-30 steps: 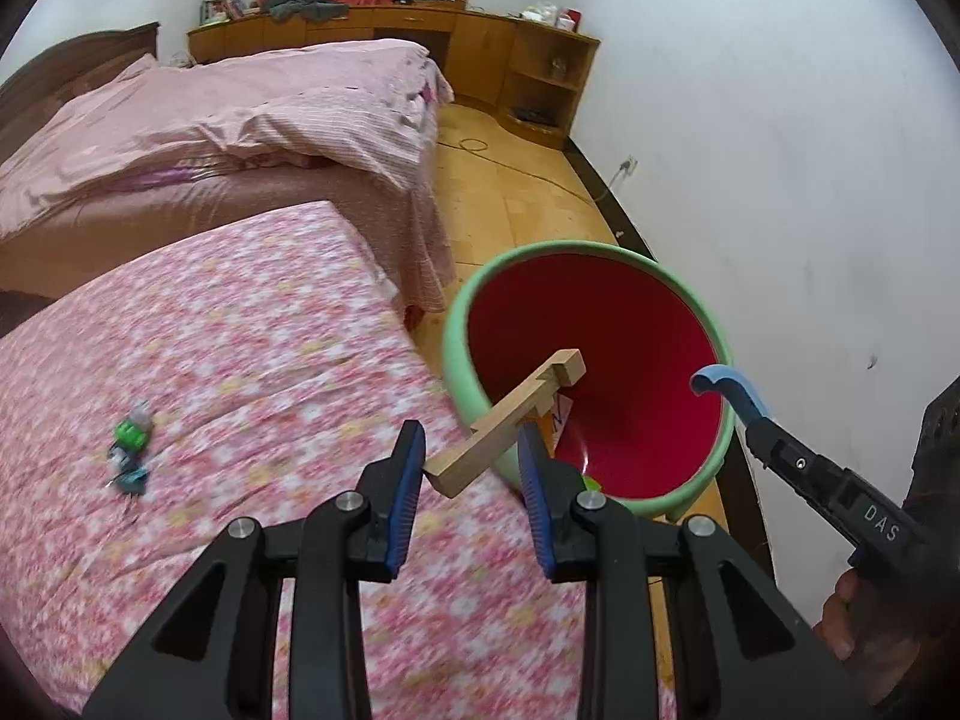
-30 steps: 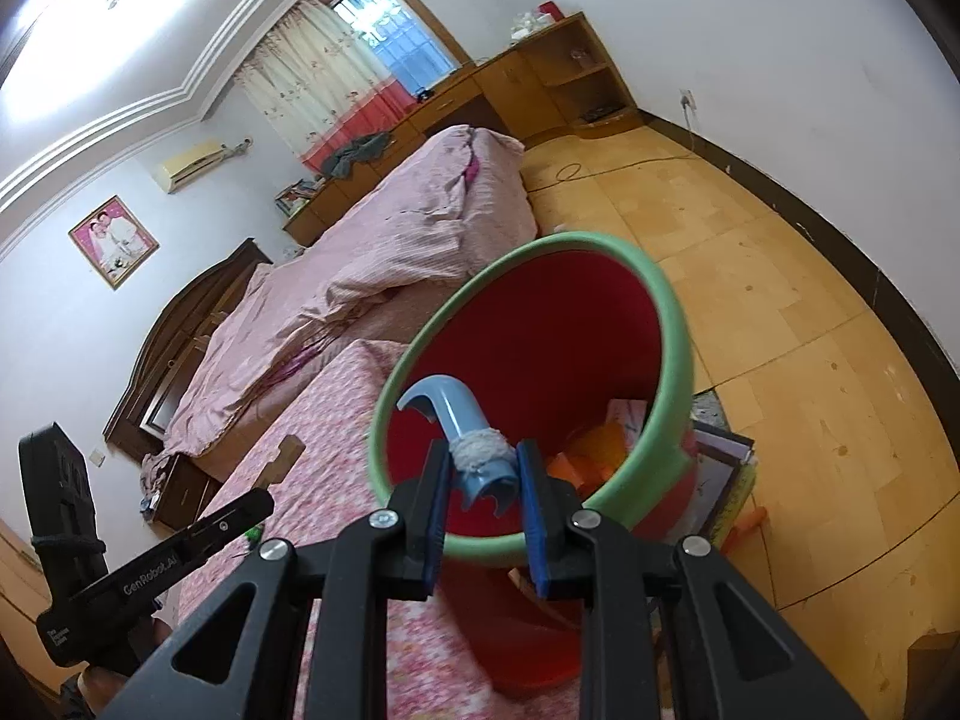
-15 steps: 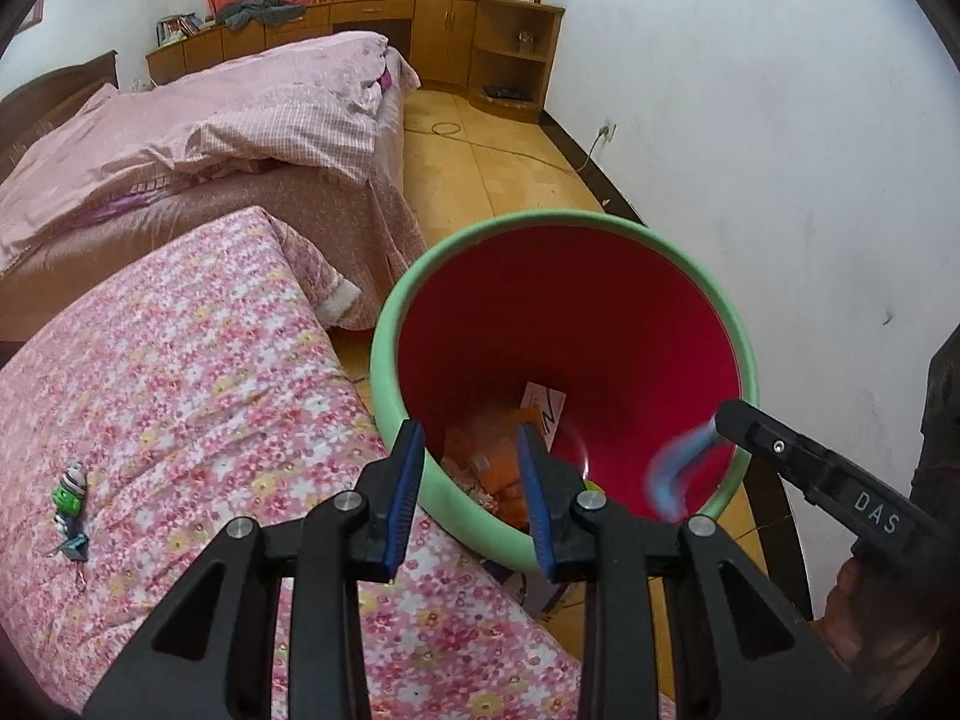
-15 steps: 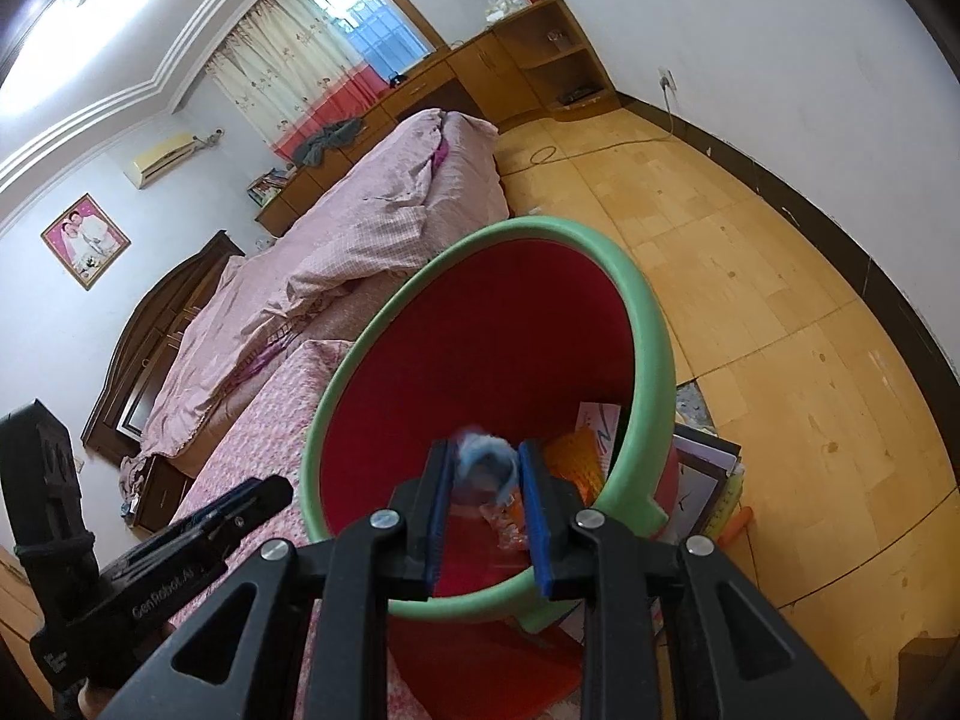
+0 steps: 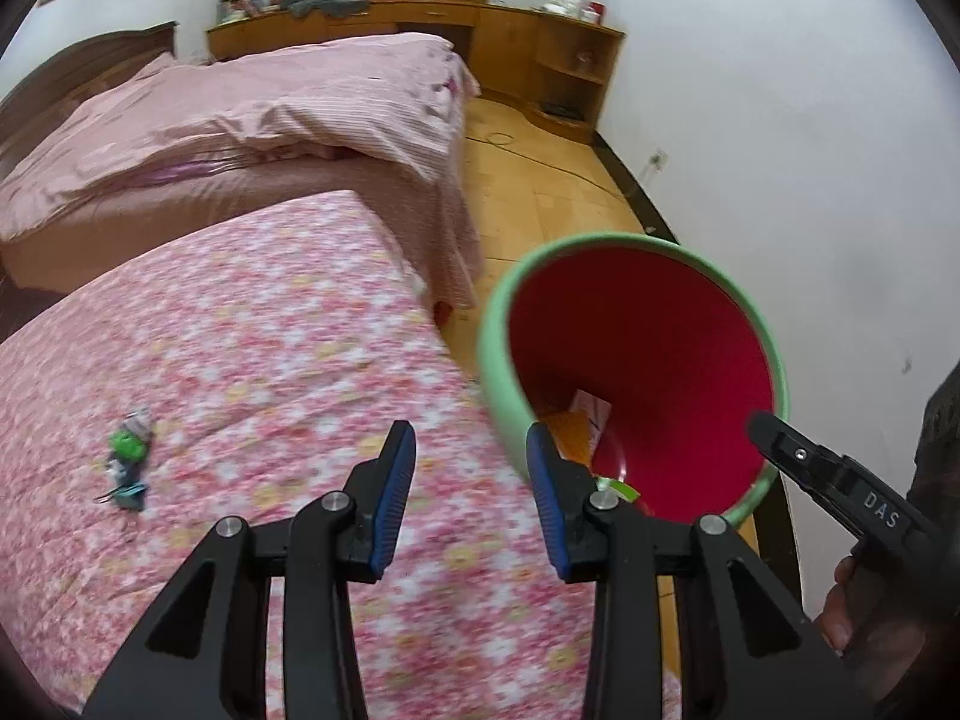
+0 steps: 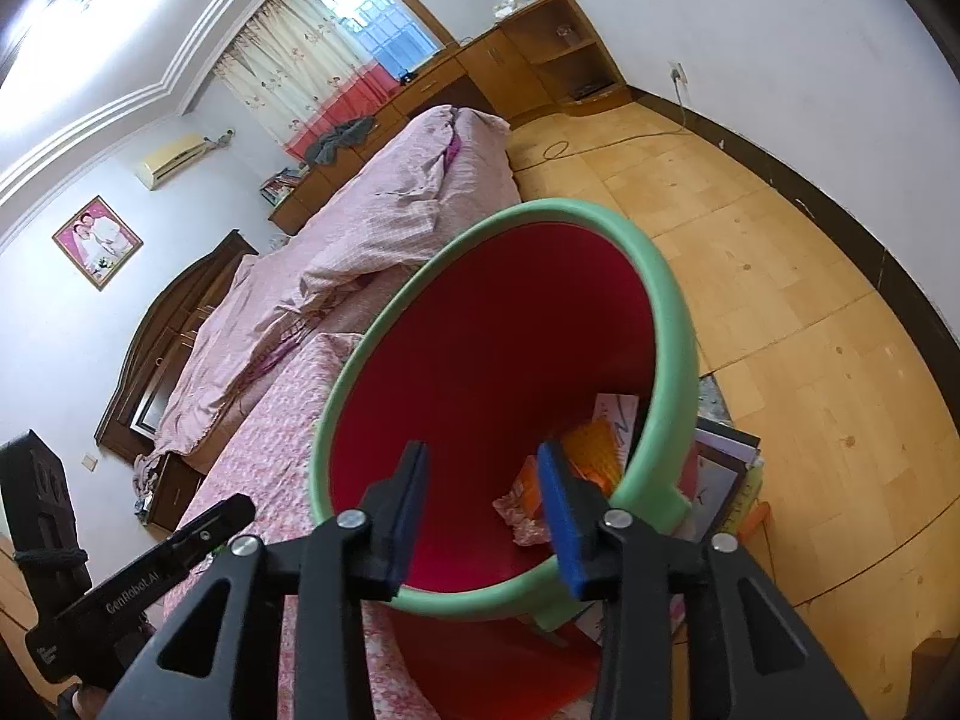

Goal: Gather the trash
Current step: 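Move both open tools back over the bed toward the green figurine, then grasp the blue binder clip with the left tool and lift it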

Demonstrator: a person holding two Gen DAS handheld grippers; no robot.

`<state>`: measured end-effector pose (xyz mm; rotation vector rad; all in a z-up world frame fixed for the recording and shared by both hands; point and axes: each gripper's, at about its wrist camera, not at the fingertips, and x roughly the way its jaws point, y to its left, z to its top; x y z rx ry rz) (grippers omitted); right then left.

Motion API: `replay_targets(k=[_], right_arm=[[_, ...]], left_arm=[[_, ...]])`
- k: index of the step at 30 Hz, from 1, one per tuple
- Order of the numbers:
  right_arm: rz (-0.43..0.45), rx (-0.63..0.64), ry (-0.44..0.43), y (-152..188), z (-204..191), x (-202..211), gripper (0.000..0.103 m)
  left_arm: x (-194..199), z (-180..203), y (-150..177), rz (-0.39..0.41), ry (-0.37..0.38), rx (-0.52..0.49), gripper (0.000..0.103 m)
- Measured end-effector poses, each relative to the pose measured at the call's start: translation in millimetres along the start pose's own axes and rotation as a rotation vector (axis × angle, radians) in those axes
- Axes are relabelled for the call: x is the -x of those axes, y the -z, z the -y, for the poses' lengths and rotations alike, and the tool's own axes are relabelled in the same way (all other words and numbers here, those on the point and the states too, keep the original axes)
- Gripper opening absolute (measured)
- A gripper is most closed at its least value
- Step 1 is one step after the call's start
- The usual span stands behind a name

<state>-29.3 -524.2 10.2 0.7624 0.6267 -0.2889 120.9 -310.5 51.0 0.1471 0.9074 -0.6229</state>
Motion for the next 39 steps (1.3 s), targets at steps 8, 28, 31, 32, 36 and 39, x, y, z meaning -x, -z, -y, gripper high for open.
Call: replay_targets(k=[8,28,31,32,36,39], right_arm=[[0.004,0.018,-0.001,3,-15,3,0.057],[-0.071,0.118,-0.012,23,-66,-18,0.062],[-0.087,0.132,-0.01,26,-73,-25,0.062],[-0.092,0.134,-0.007,27,-74,-27,0.062],[-0.105,0.148,-0.003,28,-83,-34,0.062],[-0.114,0.164,0.002,30,-88,-39,0.062]], left_arm=[[13,-41,9,0.007,-0.077,0.063,0.038],[13,-145,41,-0.033,-0.265,0.211,0.044],[7,-152,45,-0.049,-0.269,0.217,0.044],[4,-154,45,-0.051,-0.268,0.221,0.044],[-3,-162,46,-0.049,-0.258,0.224,0.044],[-4,-165,45,-0.033,-0.255,0.214,0.044]])
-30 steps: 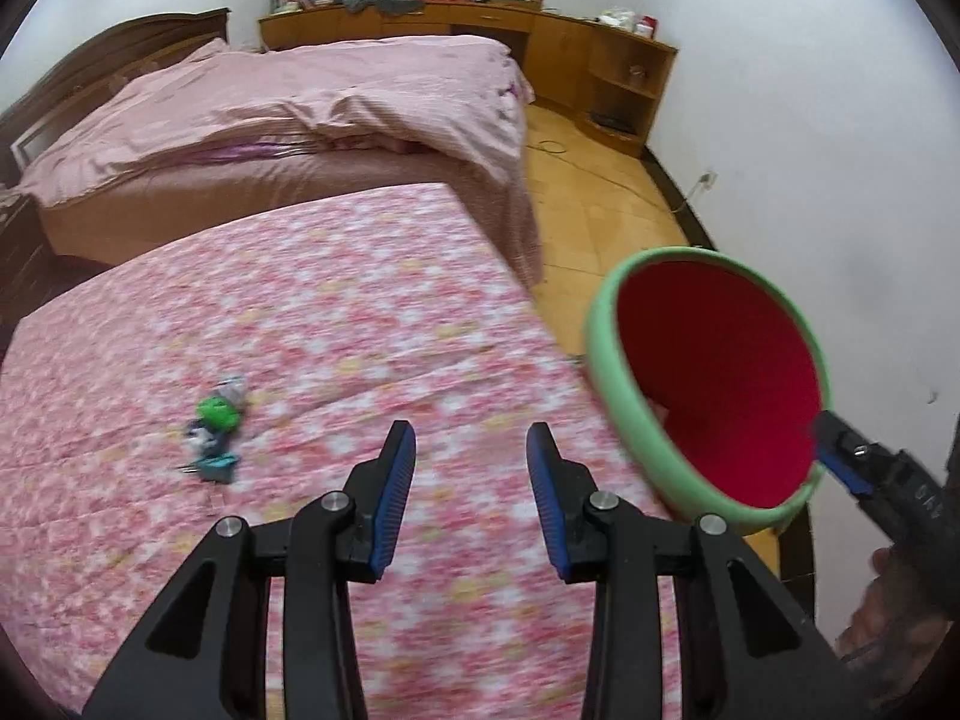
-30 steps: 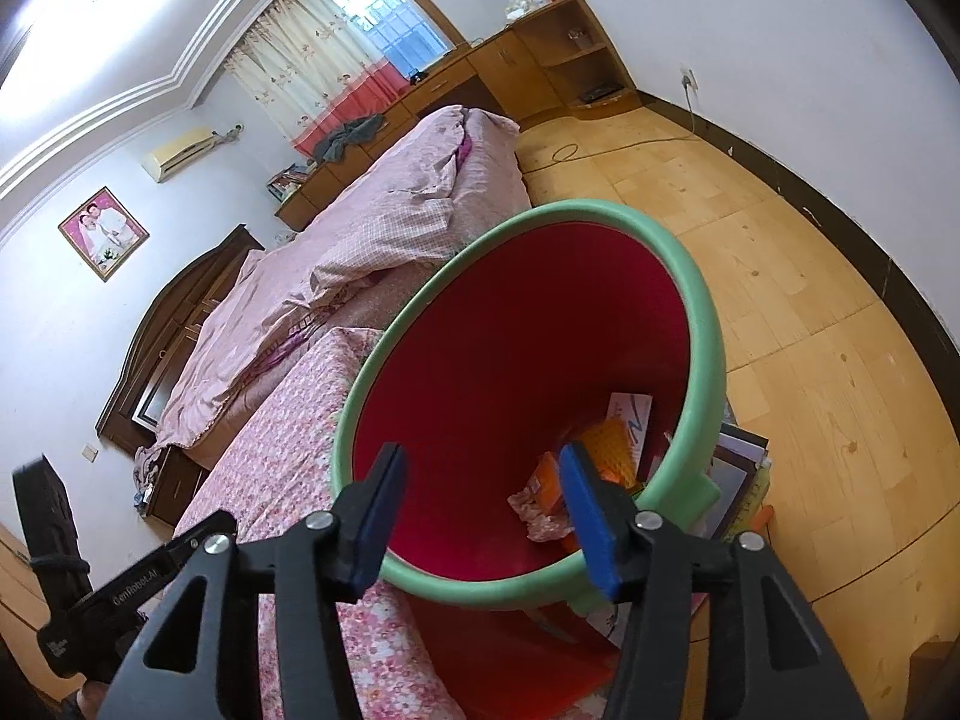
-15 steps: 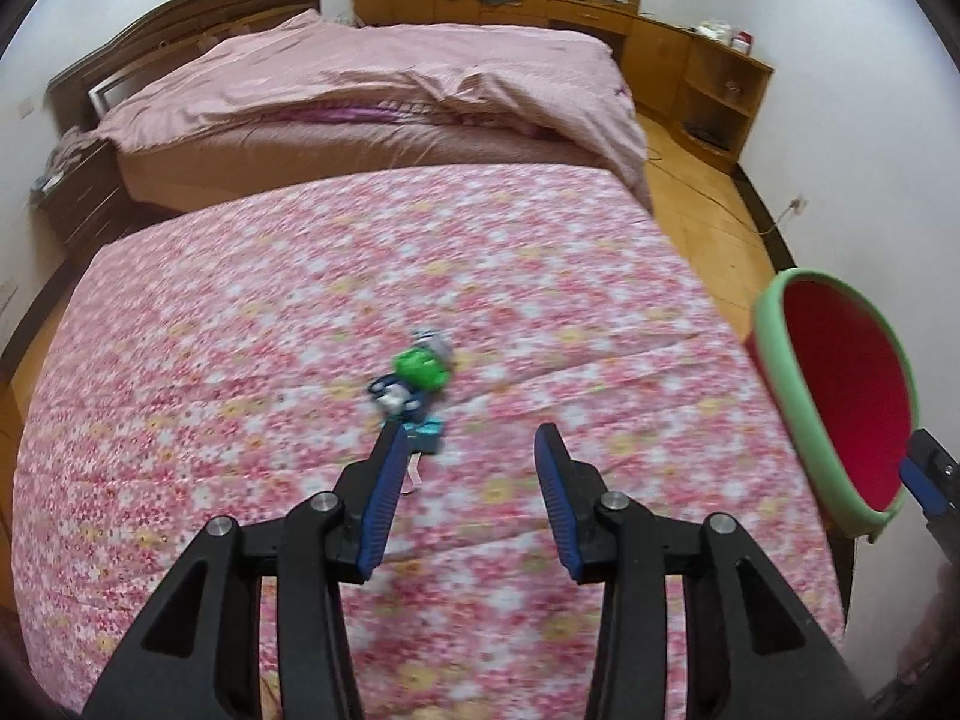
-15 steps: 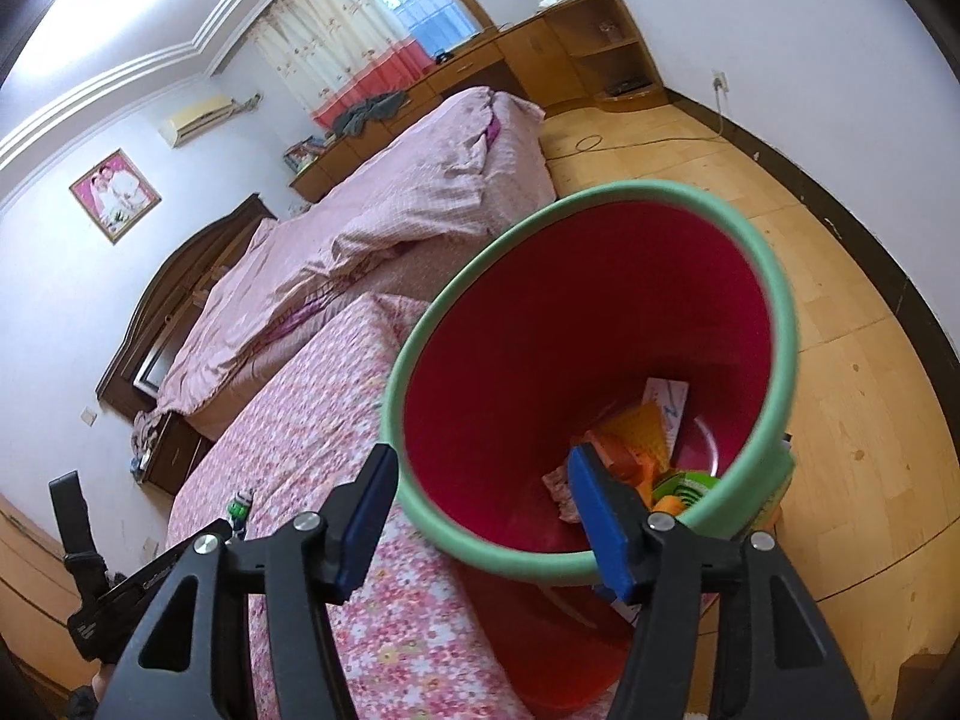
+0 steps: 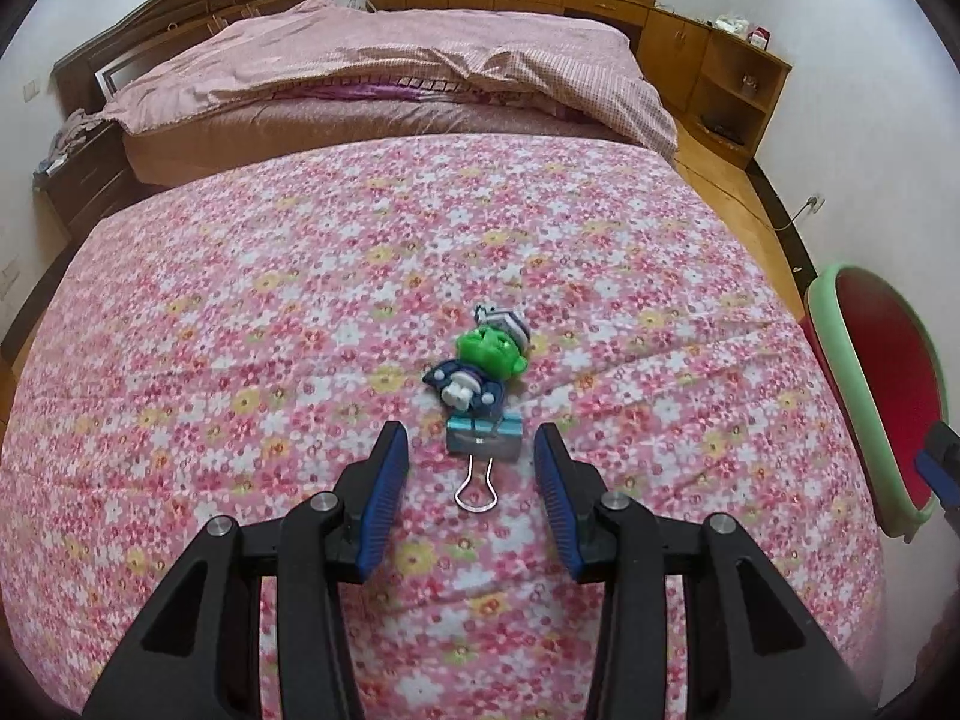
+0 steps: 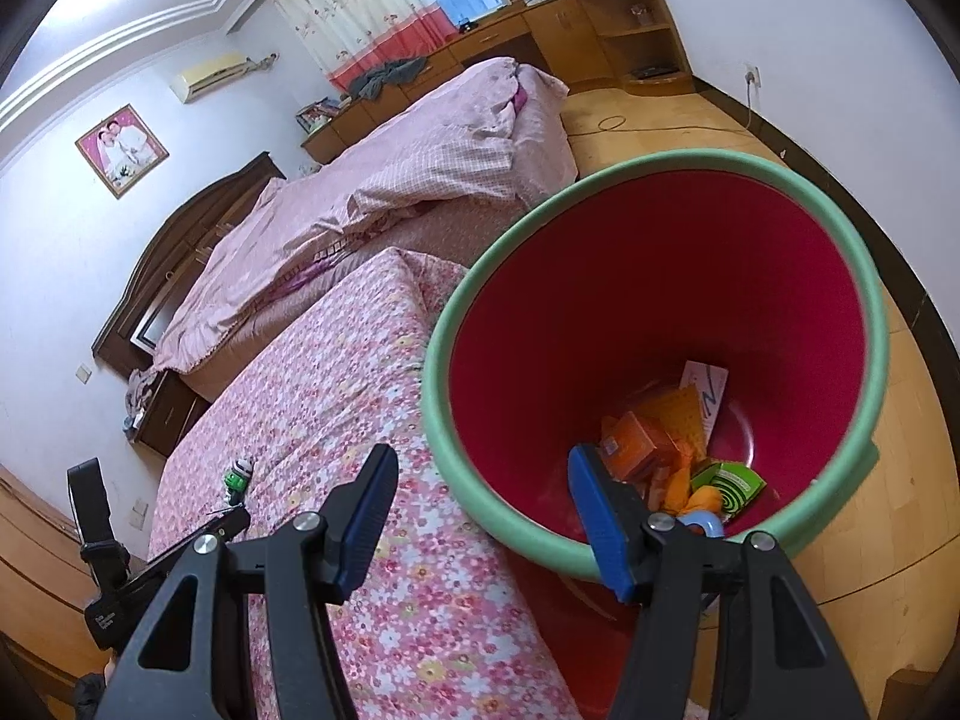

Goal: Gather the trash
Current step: 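Grasp the blue binder clip with the left tool and lift it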

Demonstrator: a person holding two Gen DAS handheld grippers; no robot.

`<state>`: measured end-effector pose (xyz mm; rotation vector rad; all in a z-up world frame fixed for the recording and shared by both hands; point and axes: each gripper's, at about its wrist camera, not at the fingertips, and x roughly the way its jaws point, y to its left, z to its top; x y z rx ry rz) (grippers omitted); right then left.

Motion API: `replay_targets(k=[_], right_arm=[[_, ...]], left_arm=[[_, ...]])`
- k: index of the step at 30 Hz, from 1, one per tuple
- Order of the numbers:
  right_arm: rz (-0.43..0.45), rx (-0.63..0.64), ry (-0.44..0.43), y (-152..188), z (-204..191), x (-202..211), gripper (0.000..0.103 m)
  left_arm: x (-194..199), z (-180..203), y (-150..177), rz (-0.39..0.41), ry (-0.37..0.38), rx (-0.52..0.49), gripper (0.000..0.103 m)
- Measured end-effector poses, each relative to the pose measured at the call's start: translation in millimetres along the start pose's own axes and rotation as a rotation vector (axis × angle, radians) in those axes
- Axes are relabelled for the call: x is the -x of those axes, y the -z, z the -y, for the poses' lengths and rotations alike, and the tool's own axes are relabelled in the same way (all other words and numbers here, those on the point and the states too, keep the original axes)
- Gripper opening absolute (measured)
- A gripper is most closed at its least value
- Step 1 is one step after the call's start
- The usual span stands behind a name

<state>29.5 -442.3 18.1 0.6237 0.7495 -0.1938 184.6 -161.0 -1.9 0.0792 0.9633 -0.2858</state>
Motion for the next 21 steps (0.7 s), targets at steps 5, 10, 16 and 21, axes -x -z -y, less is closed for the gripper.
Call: replay_targets(k=[5,10,16,21], right_arm=[[-0.024,0.018,0.01,-1,-9,-12,0.062],[-0.044,0.035,0.021,-2,-17,-20,0.062],[-0.061,0.067,0.032,2,-34,-26,0.063],[-0.055,0.096,0.024,5,-55,-21,0.064]], left_arm=[[0,-2,3,0.03,0.036,-0.017,0.034],[3,-7,6,0.038,0.077,-0.001,0.025],[20,-24,8,0.061,0.098,0.01,0.025],[32,-53,6,0.084,0.074,0.049,0.025]])
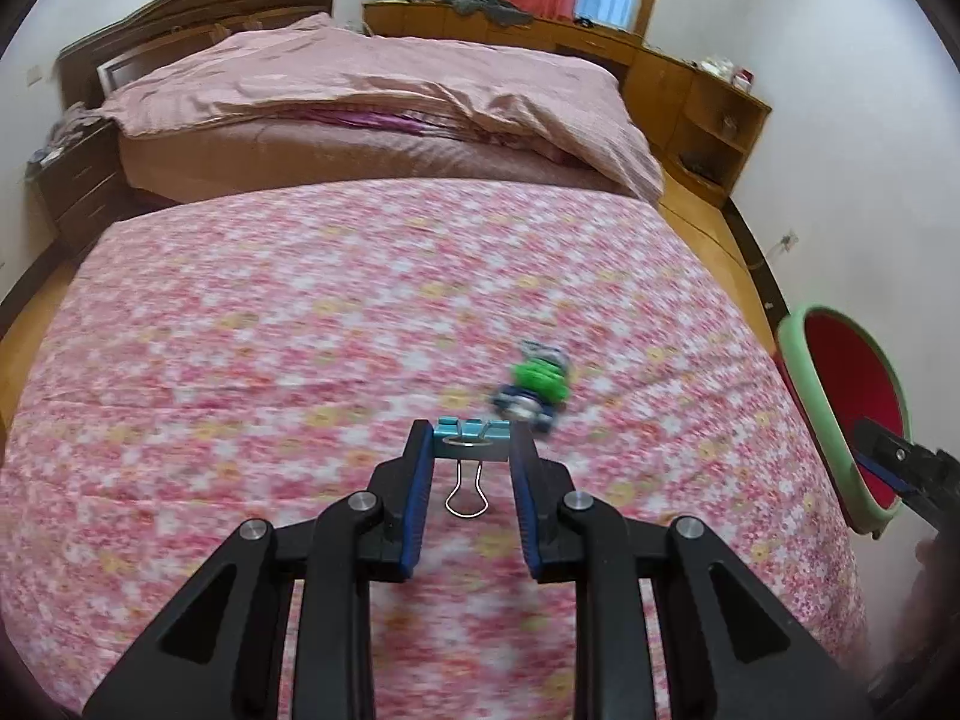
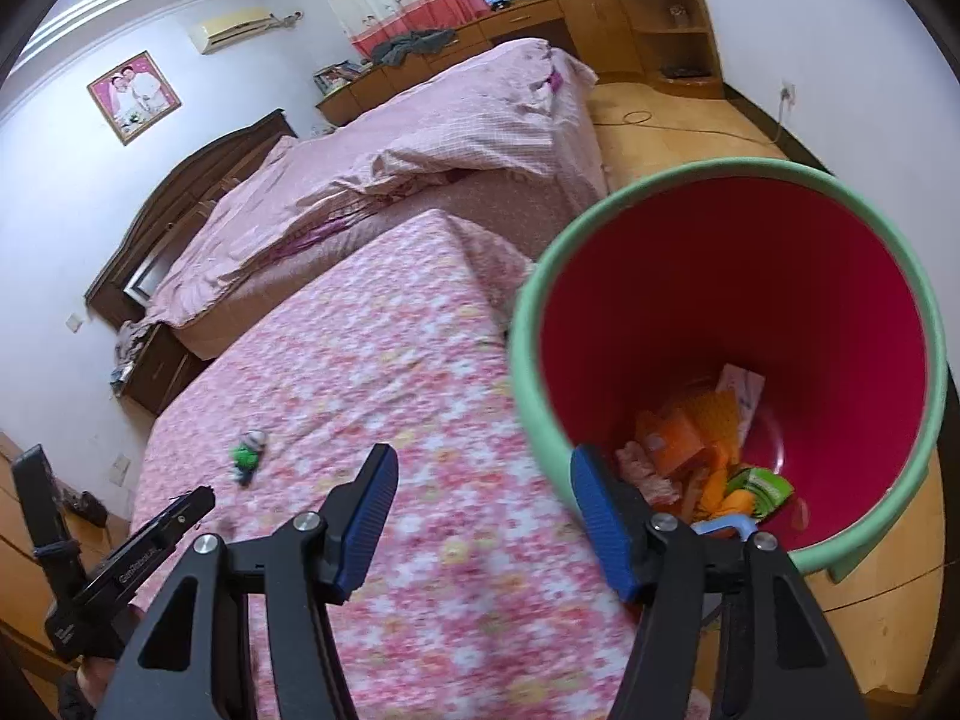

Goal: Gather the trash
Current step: 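Grasp the blue binder clip with the left tool and lift it, then grasp the green figurine with the right tool while the left tool holds the clip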

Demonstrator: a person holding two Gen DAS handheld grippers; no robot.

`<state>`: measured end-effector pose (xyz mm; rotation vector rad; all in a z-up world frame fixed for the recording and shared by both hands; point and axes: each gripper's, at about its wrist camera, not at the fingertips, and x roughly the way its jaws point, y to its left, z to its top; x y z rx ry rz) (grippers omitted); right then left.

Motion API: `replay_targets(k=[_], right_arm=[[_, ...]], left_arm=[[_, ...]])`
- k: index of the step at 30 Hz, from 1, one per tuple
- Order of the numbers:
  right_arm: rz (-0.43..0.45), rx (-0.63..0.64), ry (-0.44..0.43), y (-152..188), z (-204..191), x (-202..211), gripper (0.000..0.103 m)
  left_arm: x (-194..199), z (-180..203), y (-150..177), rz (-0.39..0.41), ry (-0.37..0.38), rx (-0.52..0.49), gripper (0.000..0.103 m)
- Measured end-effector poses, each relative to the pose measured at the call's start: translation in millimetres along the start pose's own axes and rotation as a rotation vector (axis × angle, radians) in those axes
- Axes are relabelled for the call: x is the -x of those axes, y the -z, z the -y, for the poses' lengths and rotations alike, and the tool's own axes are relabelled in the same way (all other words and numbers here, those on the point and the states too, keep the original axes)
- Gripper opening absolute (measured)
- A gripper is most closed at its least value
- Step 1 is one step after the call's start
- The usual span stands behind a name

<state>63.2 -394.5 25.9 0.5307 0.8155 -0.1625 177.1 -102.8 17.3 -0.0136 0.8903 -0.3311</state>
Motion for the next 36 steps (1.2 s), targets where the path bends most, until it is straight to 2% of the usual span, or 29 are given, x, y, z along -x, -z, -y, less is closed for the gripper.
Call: replay_targets(k=[8,18,27,36], right_arm=[[-0.012,0.095,-0.018,3,-50,-4,0.064],[-0.078,0.228,-0.06,17,-129,-44,0.064],[-0.127,0.309,-0.058,29,-184,-93,0.064],[-0.132,0.323,0.001,34,-194,-122,0.061]], left_arm=[[7,-56,-12,0.055,-0.1,0.082,0.025],[0,-110,-12,0.089,-0.178,0.218,0.025],[-4,-129,-6,0.103,-0.185,0.269,0.025],[-3,-132,-6,0.105,-0.167,0.29,0.025]])
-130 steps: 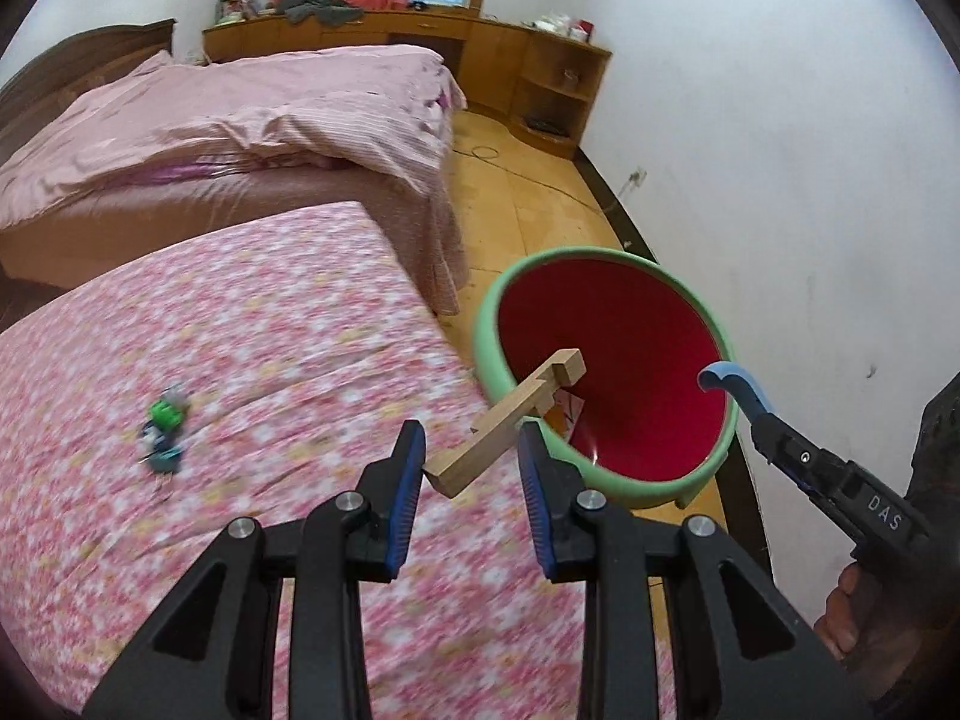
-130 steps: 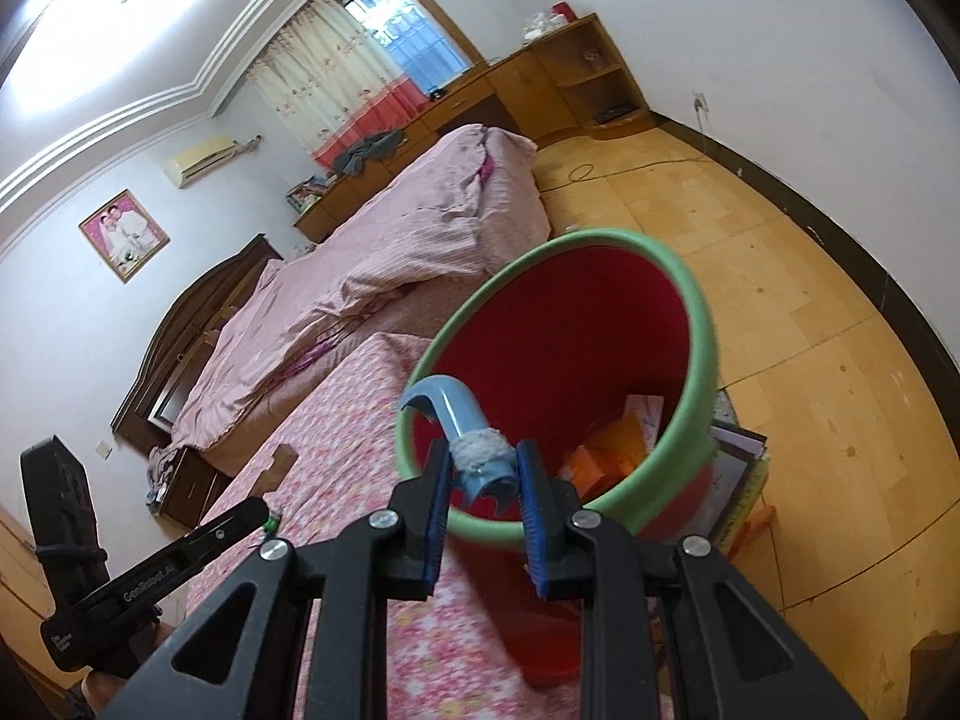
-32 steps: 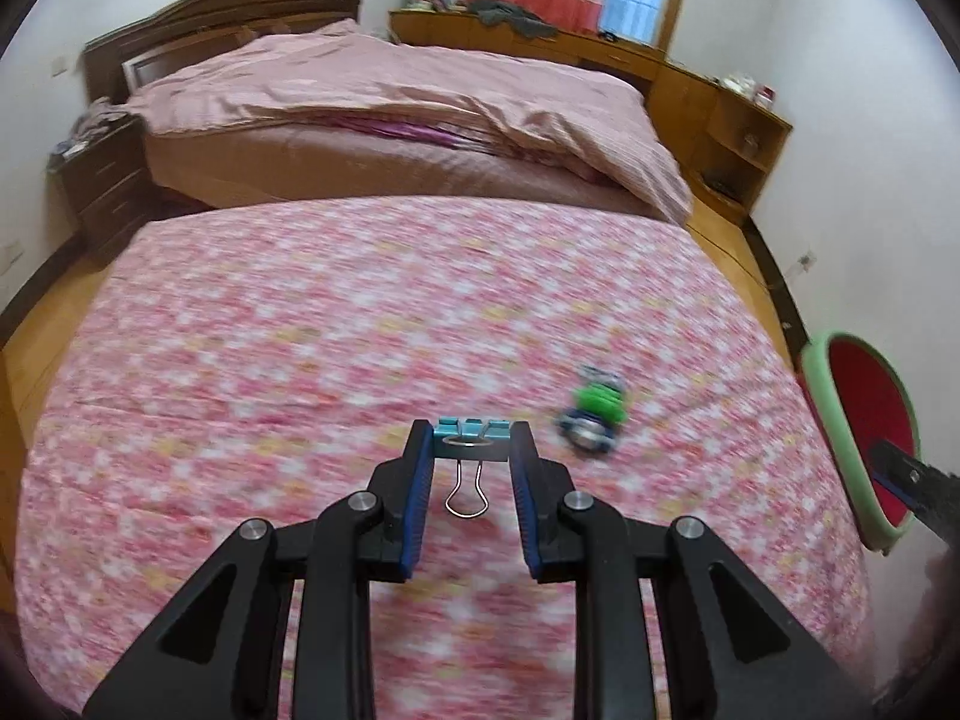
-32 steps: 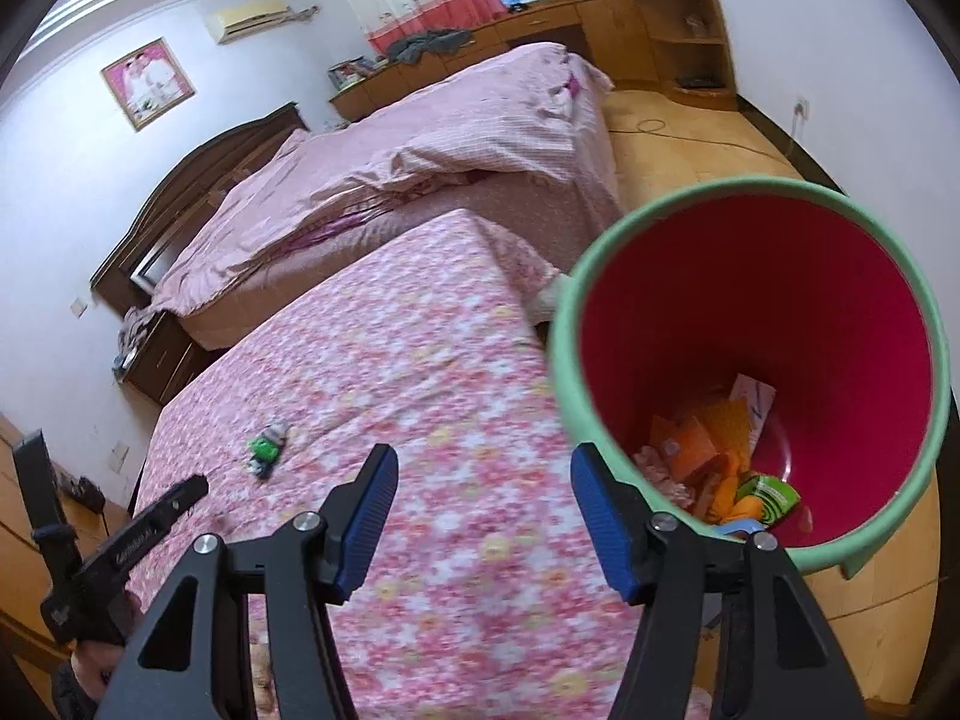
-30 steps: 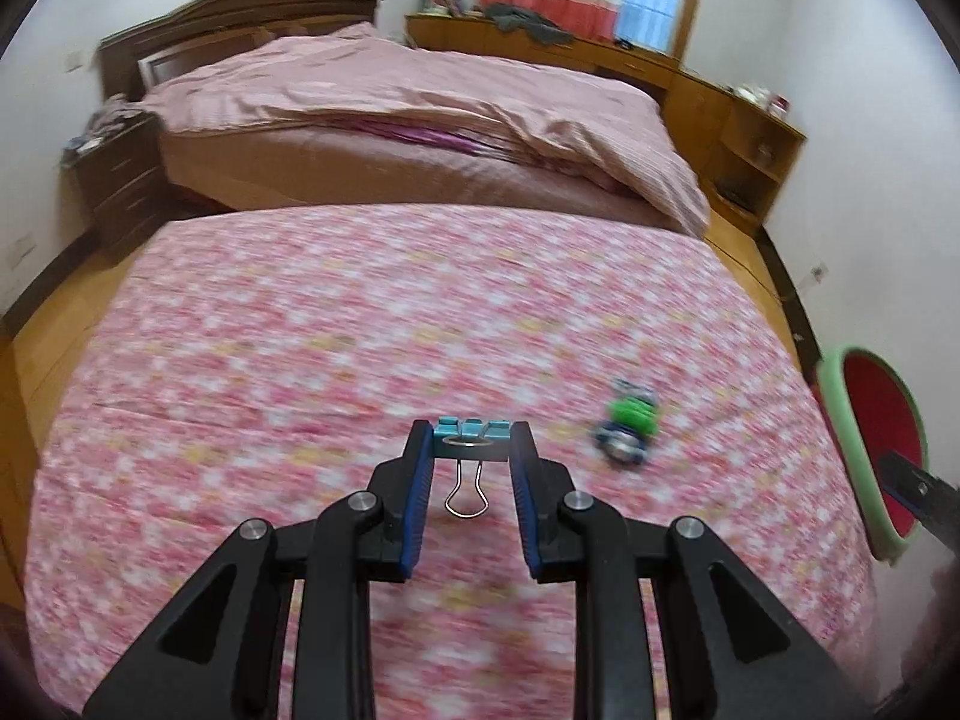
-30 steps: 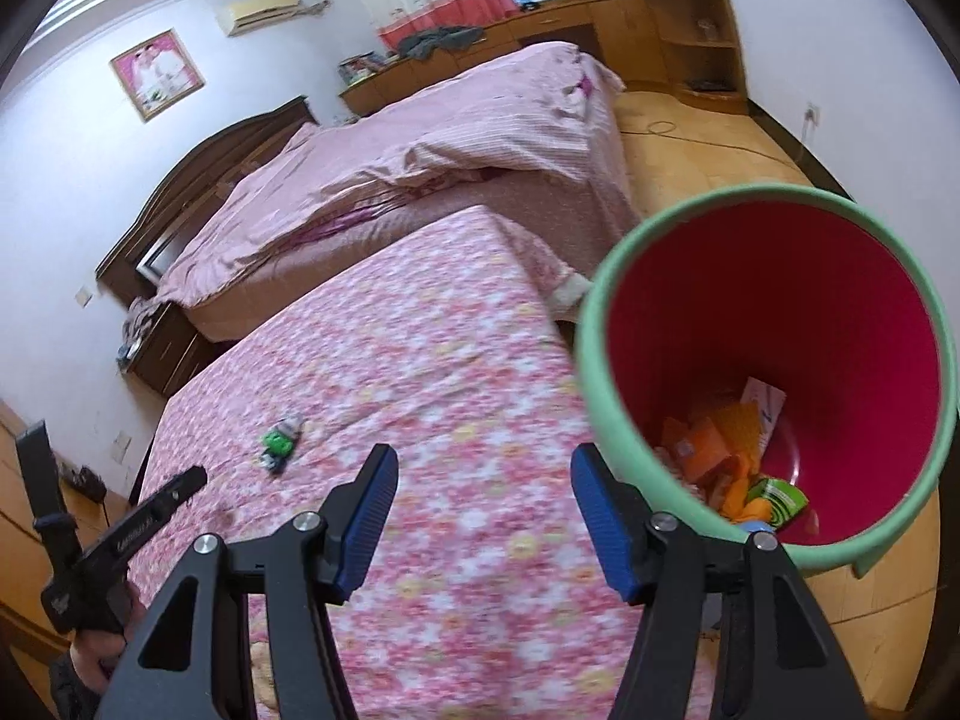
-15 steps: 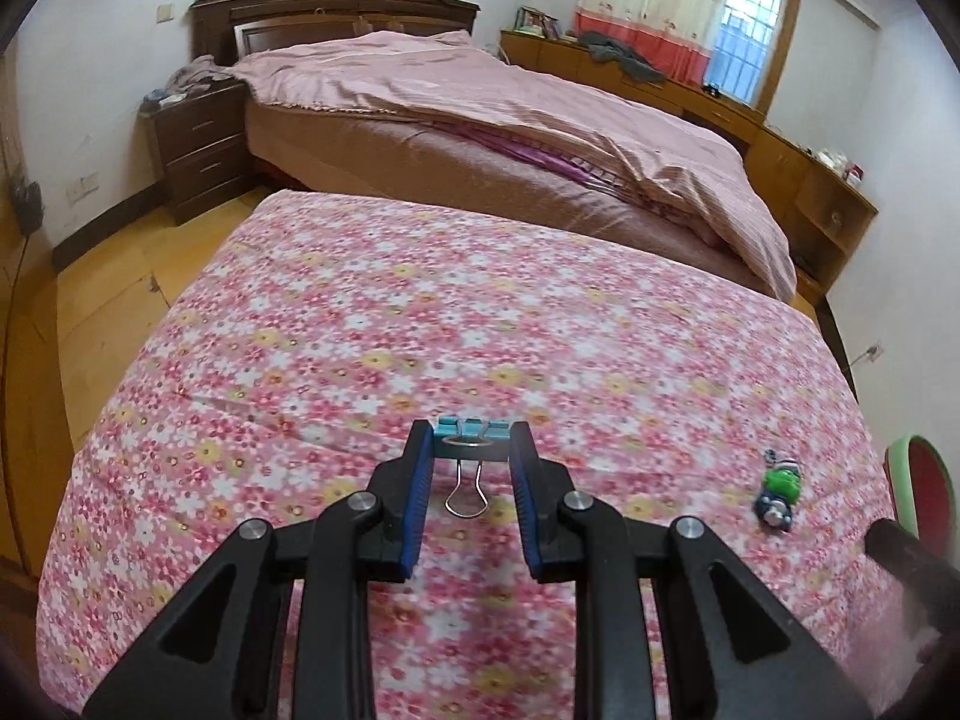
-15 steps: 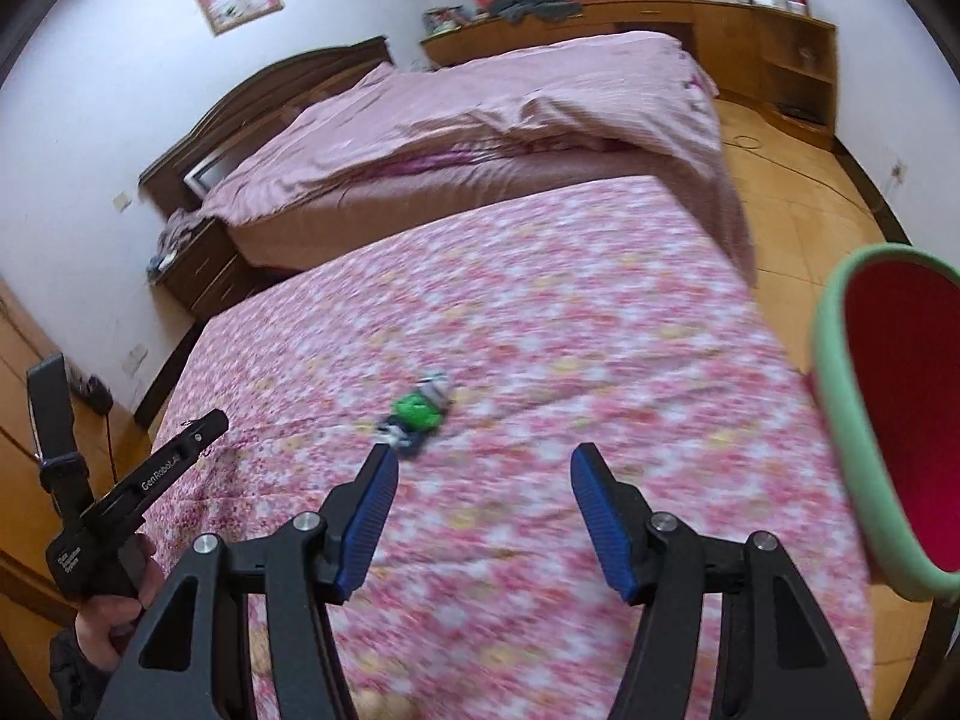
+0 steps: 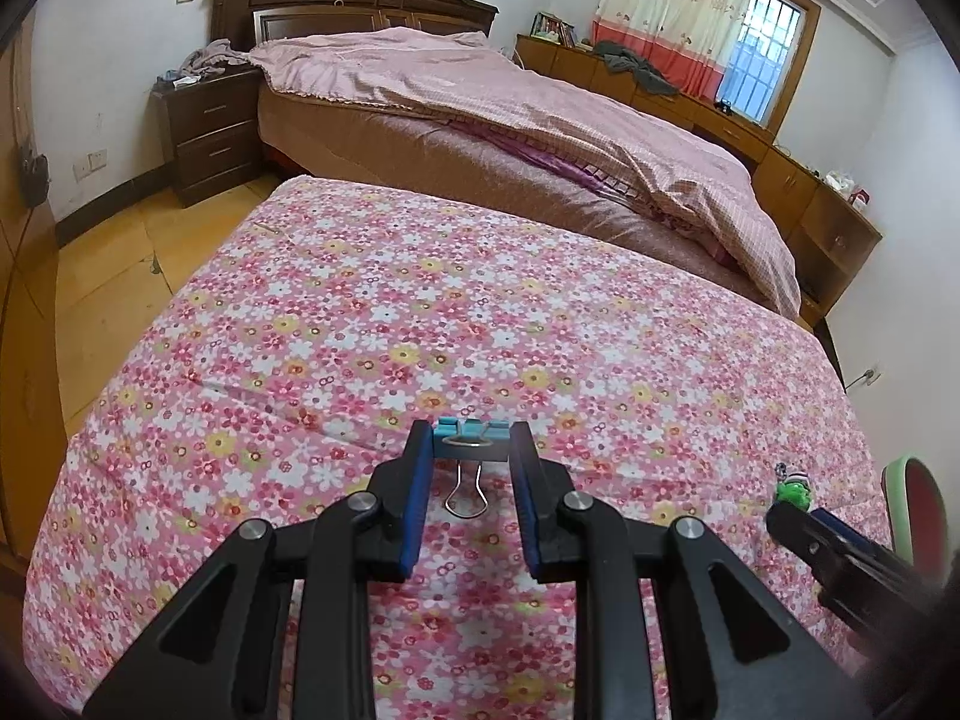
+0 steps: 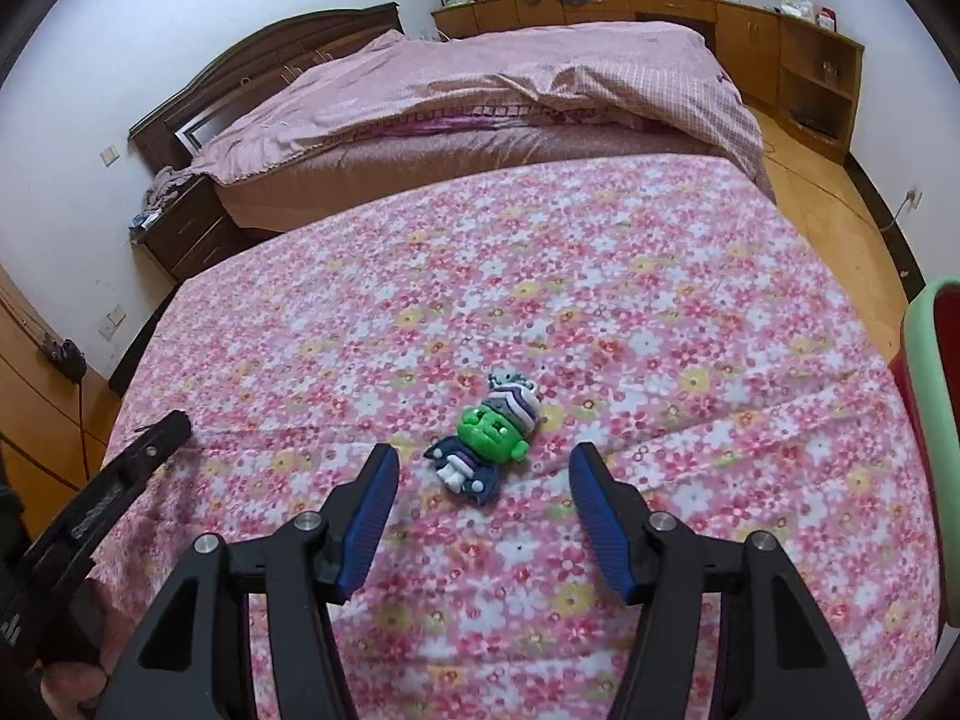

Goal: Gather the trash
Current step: 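Grasp the green figurine with the right tool while the left tool holds the clip, then carry the figurine and clip over the red bucket and open both tools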

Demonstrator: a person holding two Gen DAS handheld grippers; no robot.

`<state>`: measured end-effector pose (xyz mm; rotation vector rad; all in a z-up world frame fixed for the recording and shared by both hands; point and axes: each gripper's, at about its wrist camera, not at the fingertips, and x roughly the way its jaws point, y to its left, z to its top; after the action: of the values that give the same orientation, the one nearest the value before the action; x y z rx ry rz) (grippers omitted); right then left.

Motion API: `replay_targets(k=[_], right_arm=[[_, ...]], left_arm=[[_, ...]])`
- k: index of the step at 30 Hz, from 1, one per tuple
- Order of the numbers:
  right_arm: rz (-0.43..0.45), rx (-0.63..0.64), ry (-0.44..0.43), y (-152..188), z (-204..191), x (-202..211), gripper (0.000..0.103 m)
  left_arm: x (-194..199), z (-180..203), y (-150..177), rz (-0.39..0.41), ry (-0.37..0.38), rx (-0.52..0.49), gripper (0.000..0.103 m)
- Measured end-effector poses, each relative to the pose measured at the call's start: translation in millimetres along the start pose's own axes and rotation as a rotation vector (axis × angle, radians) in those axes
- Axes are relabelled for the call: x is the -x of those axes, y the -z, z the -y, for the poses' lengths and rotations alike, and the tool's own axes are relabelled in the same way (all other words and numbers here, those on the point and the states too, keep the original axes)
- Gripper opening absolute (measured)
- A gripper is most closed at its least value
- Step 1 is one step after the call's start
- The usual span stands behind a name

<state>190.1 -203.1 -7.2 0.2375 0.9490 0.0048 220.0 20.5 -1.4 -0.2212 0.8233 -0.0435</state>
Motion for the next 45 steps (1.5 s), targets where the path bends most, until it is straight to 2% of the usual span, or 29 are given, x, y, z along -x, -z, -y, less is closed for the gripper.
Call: replay_targets(k=[5,6,7,11,12,21,30,35,45], right_arm=[[0.022,0.022,0.035,-1,-4,-5,0.051],[0.024,0.027,0.044,-1,-4,-5,0.041],[0.023,0.032,0.055,-1,-4,-6,0.039],[0.018,0.015,0.033,0,1,-2,0.038],[0.014,0.008,0.025,1,2,0,0.03],[0.051,-0.006,-0.003,18,12,42,0.031],[0.134,-0.075,-0.005,40,40,99,0.031],[0.17,-0.12,0.012,48,64,126,0.031],[0.249,-0.239,0.055,72,125,175,0.031]], left_arm=[[2,-1,1,0.001,0.002,-0.001,0.025],[2,-1,1,0.002,0.002,0.0,0.025],[3,-1,1,0.006,0.002,0.0,0.025],[5,0,1,0.014,0.014,-0.001,0.025],[5,0,1,0.015,0.015,-0.001,0.025],[11,1,0,0.032,0.05,0.003,0.025],[22,13,4,0.046,0.127,-0.03,0.025],[38,36,8,0.054,0.188,-0.075,0.025],[80,85,32,0.057,0.259,-0.159,0.025]])
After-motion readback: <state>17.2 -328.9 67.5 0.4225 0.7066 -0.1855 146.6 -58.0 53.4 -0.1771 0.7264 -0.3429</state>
